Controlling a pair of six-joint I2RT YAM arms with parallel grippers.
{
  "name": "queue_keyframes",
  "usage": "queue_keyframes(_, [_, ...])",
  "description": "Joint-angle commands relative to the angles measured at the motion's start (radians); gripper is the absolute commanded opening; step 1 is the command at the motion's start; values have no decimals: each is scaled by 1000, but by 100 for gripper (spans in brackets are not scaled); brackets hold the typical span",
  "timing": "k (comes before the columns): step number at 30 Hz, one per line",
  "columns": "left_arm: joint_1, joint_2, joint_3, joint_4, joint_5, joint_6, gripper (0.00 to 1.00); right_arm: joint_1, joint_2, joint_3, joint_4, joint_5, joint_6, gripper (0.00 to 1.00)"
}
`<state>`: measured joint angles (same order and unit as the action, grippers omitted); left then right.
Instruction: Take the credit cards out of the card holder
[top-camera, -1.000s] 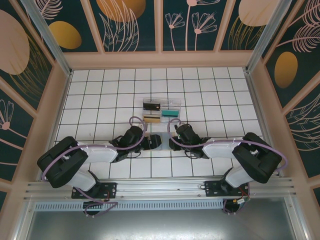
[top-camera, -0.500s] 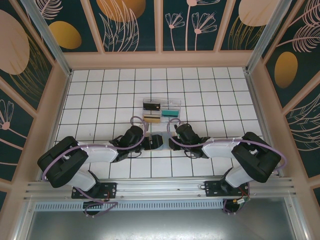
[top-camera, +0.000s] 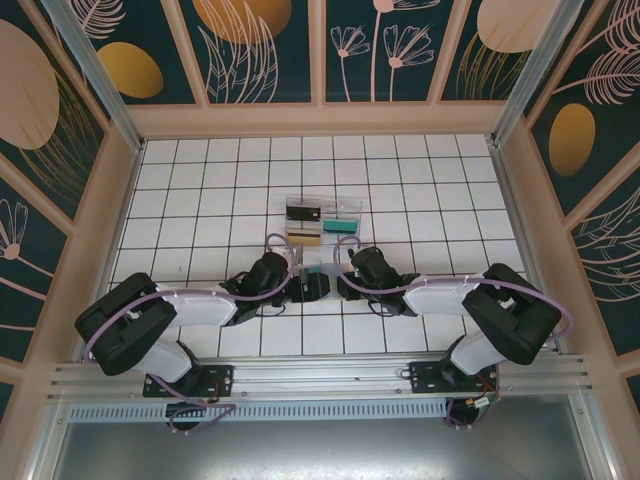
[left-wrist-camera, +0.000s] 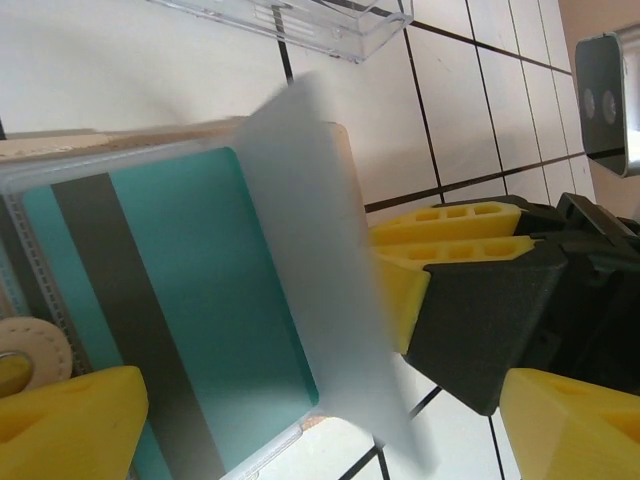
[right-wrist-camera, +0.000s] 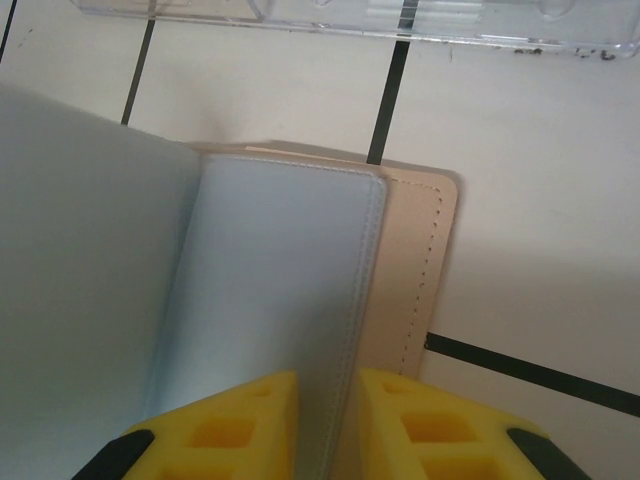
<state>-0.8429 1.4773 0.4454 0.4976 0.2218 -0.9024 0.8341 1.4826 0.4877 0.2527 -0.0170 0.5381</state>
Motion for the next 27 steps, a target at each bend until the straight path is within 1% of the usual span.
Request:
queue_keyframes(1, [-10,-8,21,26,34,10,91,13,24,9,-2,-9,14,24])
queue_keyframes(7, [-24,-14,54,18,29,15,91,10,-12,-12,2,28,37,24])
queue_keyframes(11, [-24,-19,61,-8,3,22,91,-1,-82,-41,-17,97,64,24])
queue_keyframes(14, [-24,-35,51,-36,-42,22,91,-18,-155,-67,-29,126,88,26])
queue_keyframes(16, [-24,-58,41,-66,-100,18,90,-27,-196,-81,-27,123,99,27])
queue_keyframes(17, [-24,-70,37,-93,-142,13,86,-29,-216,-85,-26,119,102,28])
queue_keyframes(18, [-24,-80,37,-129,-187,9,81,-30,-233,-86,-23,106,102,28])
queue_keyframes(19, [-22,-89,33,-151,-216,4,75,-30,-242,-86,-16,90,103,29])
queue_keyframes(20, [-21,-96,27,-168,-236,0,71,-31,-249,-82,-9,67,105,29])
queue_keyframes(22, [-18,-103,15,-175,-250,-3,65,-31,-246,-70,7,36,111,29])
queue_keyframes(24, [-16,-102,5,-173,-253,-6,54,-30,-224,-54,40,-28,130,28])
queue_keyframes(27, [-13,-93,-8,-163,-255,-10,45,-29,-164,-21,77,-101,155,22])
